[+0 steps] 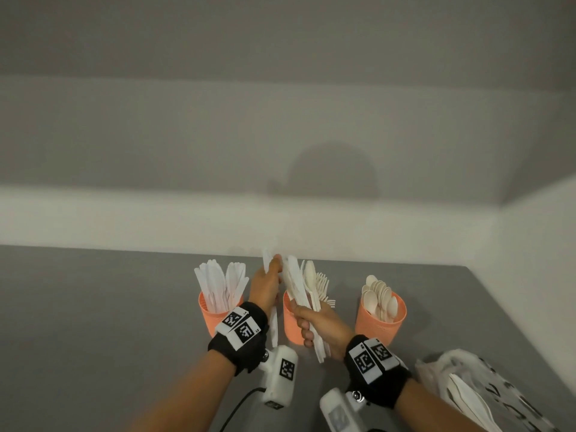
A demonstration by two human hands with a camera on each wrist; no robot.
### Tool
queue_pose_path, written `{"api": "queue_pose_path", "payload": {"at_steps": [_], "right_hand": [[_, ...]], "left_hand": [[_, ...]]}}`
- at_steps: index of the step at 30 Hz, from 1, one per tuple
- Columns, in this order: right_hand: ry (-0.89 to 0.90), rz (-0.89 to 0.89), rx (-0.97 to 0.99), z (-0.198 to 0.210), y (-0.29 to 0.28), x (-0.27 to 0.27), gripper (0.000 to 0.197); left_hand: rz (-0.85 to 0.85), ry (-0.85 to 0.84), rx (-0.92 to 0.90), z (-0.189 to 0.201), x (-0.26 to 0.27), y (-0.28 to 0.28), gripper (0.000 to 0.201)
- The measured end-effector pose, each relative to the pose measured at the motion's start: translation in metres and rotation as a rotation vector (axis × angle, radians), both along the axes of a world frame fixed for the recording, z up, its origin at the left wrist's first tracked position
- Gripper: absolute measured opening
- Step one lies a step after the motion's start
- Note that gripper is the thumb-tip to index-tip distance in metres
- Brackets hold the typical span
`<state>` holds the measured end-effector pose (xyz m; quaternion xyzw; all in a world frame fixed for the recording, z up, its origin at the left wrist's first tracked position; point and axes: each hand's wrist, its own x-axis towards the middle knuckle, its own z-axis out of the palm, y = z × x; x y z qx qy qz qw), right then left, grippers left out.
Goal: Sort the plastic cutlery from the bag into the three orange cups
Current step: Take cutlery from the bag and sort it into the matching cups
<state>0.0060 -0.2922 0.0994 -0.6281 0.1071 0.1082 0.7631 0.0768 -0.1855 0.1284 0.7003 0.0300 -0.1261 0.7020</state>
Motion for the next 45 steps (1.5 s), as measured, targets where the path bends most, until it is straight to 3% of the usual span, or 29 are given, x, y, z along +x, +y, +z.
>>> {"api": "queue_pose_path", "payload": {"at_steps": [2, 5, 7, 10, 19, 23, 27, 39, 45], "right_hand": [[0.004, -0.071, -0.006, -0.003, -0.003, 0.002, 0.019], [-0.025, -0.111, -0.066, -0.007, -0.007, 0.006, 0.019], [-0.069, -0.111, -0.109, -0.008, -0.006, 0.006, 0.019], [-0.102, -0.128, -0.154, -0.011, -0.003, 0.009, 0.017], [-0.207, -0.147, -0.289, -0.013, 0.0, 0.012, 0.016], [-0.205, -0.134, -0.351, -0.016, -0.001, 0.011, 0.013], [-0.243, -0.143, -0.268, -0.014, 0.0, 0.008, 0.014], [-0.191, -0.164, -0.205, -0.012, 0.001, 0.005, 0.023], [-0.101, -0.119, -0.048, -0.005, 0.002, 0.002, 0.018]], "left_hand": [[0.04, -0.006, 0.015, -0.001, -0.002, 0.001, 0.043], [-0.006, -0.091, 0.04, -0.005, -0.005, 0.002, 0.022], [-0.05, -0.141, 0.084, -0.009, -0.009, 0.0, 0.026], [-0.069, -0.133, 0.108, -0.017, -0.014, -0.006, 0.013], [-0.047, -0.133, 0.047, -0.02, -0.022, -0.015, 0.024], [0.011, -0.159, 0.075, -0.024, -0.021, -0.016, 0.009], [0.023, -0.142, 0.112, -0.025, -0.019, -0.017, 0.002], [-0.005, -0.069, 0.061, -0.032, -0.018, -0.016, 0.015], [0.017, -0.058, 0.087, -0.037, -0.017, -0.013, 0.012]]}}
